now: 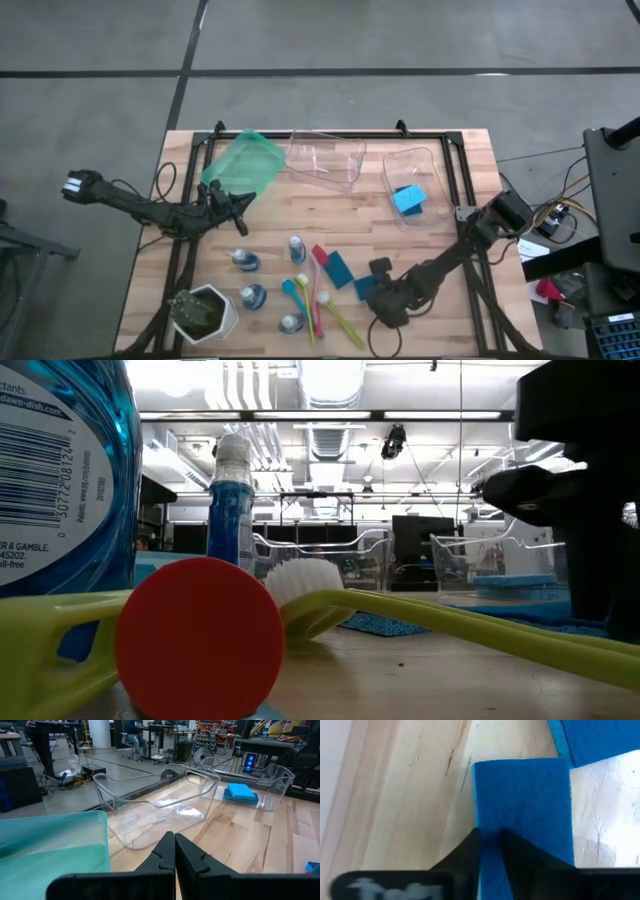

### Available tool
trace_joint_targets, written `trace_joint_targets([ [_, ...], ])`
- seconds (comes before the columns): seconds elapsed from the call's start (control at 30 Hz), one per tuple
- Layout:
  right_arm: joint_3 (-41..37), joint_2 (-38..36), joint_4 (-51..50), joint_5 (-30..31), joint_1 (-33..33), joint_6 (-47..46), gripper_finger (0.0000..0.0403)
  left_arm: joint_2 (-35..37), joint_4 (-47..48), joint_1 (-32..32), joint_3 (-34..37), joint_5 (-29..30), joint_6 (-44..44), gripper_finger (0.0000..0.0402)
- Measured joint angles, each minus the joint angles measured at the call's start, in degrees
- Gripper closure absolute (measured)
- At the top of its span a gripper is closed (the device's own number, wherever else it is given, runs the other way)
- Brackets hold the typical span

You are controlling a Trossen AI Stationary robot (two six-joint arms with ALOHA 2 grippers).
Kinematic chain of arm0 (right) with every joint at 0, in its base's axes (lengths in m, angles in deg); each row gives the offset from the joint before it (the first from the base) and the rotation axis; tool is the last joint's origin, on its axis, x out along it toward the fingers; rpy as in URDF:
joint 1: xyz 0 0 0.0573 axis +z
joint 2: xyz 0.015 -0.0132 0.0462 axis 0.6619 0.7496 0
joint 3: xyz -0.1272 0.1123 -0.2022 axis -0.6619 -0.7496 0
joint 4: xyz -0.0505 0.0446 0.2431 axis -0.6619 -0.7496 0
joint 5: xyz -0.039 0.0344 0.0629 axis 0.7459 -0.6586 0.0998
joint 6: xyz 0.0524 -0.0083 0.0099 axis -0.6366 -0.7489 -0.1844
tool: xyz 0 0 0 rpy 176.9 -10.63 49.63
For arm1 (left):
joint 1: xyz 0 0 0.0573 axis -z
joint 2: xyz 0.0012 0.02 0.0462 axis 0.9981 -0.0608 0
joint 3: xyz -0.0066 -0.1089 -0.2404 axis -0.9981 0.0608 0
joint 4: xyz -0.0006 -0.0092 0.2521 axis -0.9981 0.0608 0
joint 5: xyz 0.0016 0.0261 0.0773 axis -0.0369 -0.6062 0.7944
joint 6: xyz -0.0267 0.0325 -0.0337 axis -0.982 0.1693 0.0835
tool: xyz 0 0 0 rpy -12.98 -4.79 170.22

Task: Pick & Place Kitchen Sink Supplies
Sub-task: Put the blue sponge in the right transparent bin

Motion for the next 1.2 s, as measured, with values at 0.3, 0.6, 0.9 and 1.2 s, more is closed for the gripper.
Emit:
trace_joint_targets([
  [0.3,5.8,-3.1,-10.3,8.6,3.5,-0.4,0.0394,0.0,0.1,0.0,0.0,0.0,0.0,0.0401],
  [0.6,16.3,-4.1,-24.9,14.8,4.4,-0.7,0.0394,0.0,0.5,0.0,0.0,0.0,0.0,0.0401],
  [0.9,18.8,-5.7,-37.3,22.0,4.8,-0.7,0.0395,0.0,0.5,0.0,0.0,0.0,0.0,0.0401],
  [1.2,11.4,-19.5,-39.4,26.3,4.2,-0.6,0.0395,0.0,0.5,0.0,0.0,0.0,0.0,0.0401],
])
